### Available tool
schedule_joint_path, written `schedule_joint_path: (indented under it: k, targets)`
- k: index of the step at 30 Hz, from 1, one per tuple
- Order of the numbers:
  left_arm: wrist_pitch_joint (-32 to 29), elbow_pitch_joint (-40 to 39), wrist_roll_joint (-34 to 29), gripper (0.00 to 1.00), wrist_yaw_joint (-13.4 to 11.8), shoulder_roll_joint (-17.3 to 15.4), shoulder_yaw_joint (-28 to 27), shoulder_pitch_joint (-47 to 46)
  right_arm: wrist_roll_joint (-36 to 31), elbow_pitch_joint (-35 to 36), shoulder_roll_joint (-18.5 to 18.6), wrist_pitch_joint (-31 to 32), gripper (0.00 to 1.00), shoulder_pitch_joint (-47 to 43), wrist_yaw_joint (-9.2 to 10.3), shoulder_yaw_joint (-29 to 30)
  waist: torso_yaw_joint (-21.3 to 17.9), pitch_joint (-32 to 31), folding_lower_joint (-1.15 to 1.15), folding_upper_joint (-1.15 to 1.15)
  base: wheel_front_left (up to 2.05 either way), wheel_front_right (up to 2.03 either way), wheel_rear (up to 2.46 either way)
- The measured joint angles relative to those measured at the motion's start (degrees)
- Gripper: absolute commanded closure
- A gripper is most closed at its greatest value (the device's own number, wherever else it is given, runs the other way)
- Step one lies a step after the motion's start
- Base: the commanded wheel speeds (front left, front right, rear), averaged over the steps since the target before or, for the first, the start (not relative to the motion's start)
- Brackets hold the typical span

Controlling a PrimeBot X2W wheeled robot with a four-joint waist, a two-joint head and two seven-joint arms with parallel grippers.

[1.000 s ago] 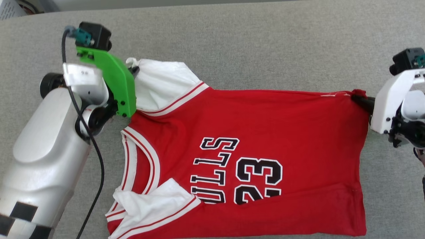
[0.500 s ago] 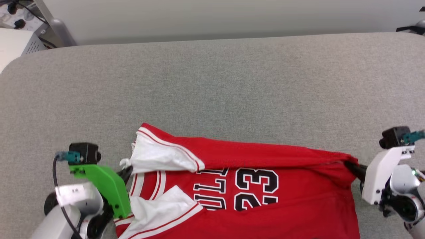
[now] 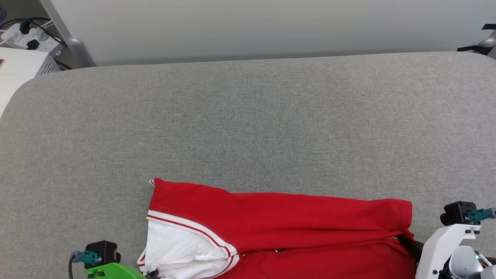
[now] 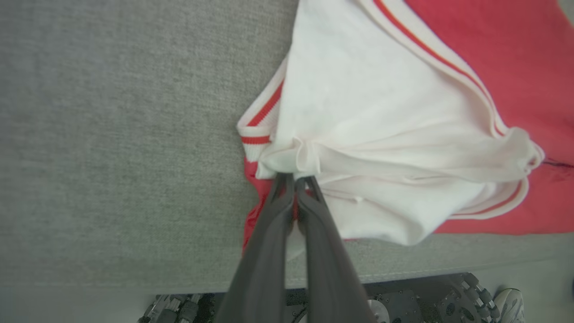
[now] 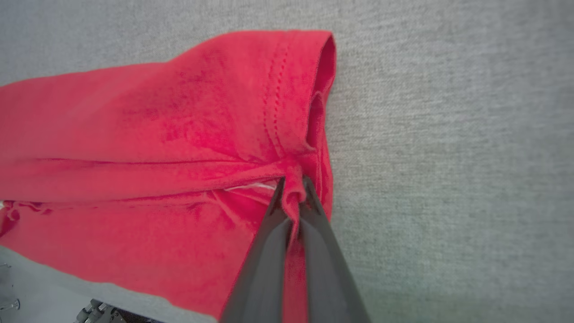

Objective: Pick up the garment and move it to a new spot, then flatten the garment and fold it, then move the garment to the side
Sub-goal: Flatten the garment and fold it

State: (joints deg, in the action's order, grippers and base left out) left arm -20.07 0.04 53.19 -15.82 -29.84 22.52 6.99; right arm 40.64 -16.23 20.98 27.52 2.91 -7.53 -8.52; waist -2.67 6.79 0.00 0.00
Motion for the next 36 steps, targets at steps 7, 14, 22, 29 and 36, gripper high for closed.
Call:
schedule_joint_path:
  k: [7, 14, 22, 29, 36]
  targets:
    - [3.8, 4.64, 0.26, 0.0, 3.09, 3.37, 0.85, -1.42, -2.94, 2.33, -4.54, -4.94, 0.0, -3.34, -0.02, 3.27, 0.46, -0.36, 0.0, 0.0, 0.0, 0.0, 0.0]
    - [11.93, 7.73, -1.57, 0.0, 5.71, 5.27, 0.05, -3.91, -4.69, 6.89, -6.5, -7.45, 0.0, -6.18, 0.0, 6.79, 0.54, -1.45, 0.0, 0.0, 0.0, 0.0, 0.0]
    - [20.86, 6.67, -5.61, 0.0, 7.57, 5.8, -0.89, -7.15, -7.25, 14.85, -6.47, -2.12, 0.0, -9.0, 0.0, 14.74, 0.89, -2.96, 0.0, 0.0, 0.0, 0.0, 0.0]
    - [30.98, 4.68, -12.21, 0.0, 6.77, 6.98, -1.16, -10.2, -8.33, 17.85, -6.7, 5.2, 0.0, -9.81, 0.0, 19.13, 2.04, -2.69, 0.0, 0.0, 0.0, 0.0, 0.0]
    - [34.03, 2.99, -16.07, 0.0, 5.72, 8.93, -2.04, -11.22, -8.32, 17.82, -8.51, 7.95, 0.0, -9.66, 0.0, 18.07, 3.46, -1.13, 0.0, 0.0, 0.0, 0.0, 0.0]
